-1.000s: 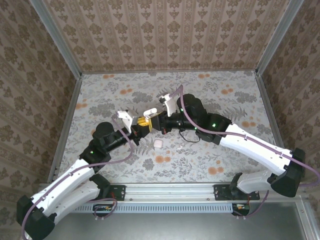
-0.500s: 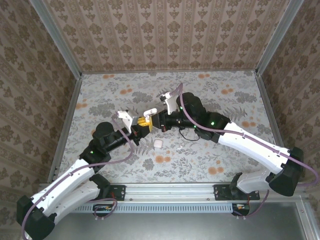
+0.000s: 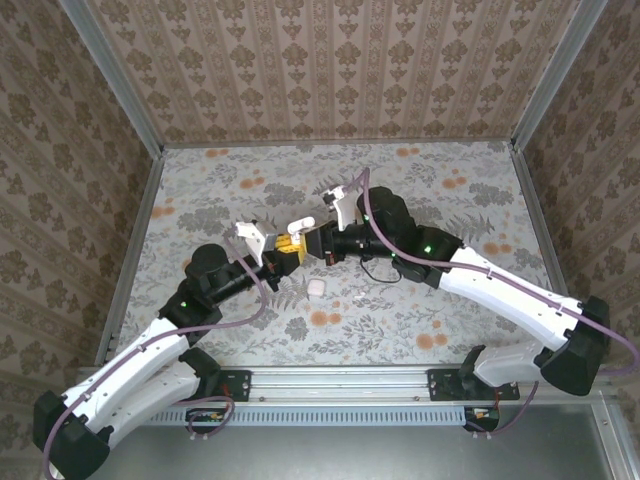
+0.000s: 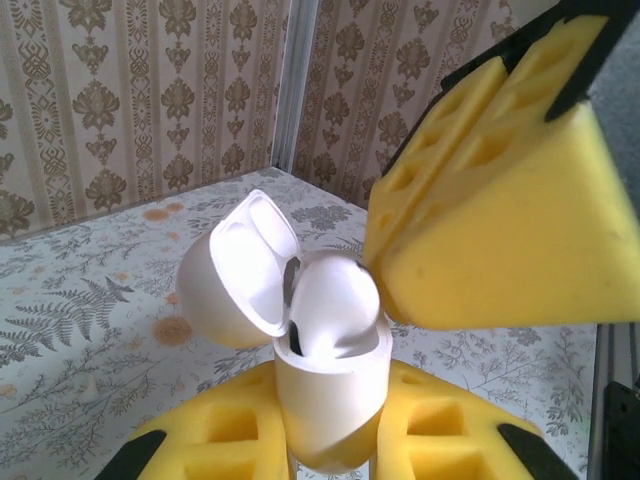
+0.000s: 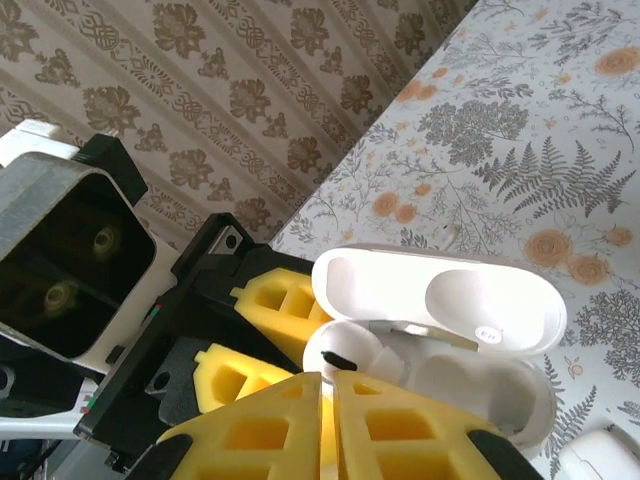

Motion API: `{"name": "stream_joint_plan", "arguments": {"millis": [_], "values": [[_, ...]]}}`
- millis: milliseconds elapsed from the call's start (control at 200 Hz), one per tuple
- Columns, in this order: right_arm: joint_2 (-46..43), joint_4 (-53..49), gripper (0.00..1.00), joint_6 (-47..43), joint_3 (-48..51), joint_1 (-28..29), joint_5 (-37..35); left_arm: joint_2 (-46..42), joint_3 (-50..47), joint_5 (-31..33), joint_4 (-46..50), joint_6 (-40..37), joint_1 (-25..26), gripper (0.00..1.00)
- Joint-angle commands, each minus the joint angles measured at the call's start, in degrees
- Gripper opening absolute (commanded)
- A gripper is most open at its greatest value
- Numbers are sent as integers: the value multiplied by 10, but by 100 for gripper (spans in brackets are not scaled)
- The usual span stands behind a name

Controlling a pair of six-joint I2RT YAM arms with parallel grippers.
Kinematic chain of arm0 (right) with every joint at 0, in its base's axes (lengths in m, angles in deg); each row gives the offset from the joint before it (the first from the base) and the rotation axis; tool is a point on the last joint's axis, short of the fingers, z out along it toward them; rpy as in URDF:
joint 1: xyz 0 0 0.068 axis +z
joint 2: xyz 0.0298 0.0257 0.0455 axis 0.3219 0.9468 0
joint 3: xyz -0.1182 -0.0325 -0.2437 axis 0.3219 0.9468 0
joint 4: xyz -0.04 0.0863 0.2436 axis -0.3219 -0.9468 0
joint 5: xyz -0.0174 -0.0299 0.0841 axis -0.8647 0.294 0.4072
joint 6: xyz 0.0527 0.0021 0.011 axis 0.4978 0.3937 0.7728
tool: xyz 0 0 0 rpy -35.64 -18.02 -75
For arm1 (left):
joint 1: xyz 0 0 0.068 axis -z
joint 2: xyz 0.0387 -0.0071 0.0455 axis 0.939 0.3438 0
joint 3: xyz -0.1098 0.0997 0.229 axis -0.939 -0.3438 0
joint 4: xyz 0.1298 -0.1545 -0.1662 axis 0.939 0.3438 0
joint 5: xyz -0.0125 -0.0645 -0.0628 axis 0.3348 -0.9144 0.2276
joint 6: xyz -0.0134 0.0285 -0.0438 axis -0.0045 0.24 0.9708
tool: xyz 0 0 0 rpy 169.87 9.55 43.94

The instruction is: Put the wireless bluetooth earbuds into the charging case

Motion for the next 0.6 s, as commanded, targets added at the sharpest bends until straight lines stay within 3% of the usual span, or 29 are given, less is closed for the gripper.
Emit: {"name": "stream_joint_plan", "arguments": {"millis": [0, 250, 595], "values": [[-31, 0, 12, 0, 11, -7, -16, -5, 11, -11, -20, -12, 2, 0], [-47, -5, 17, 2, 9, -14, -18, -5, 11, -14, -20, -14, 1, 0], [12, -67, 24, -34, -54, 4, 20, -2, 3, -33, -26, -29, 2, 0]]}}
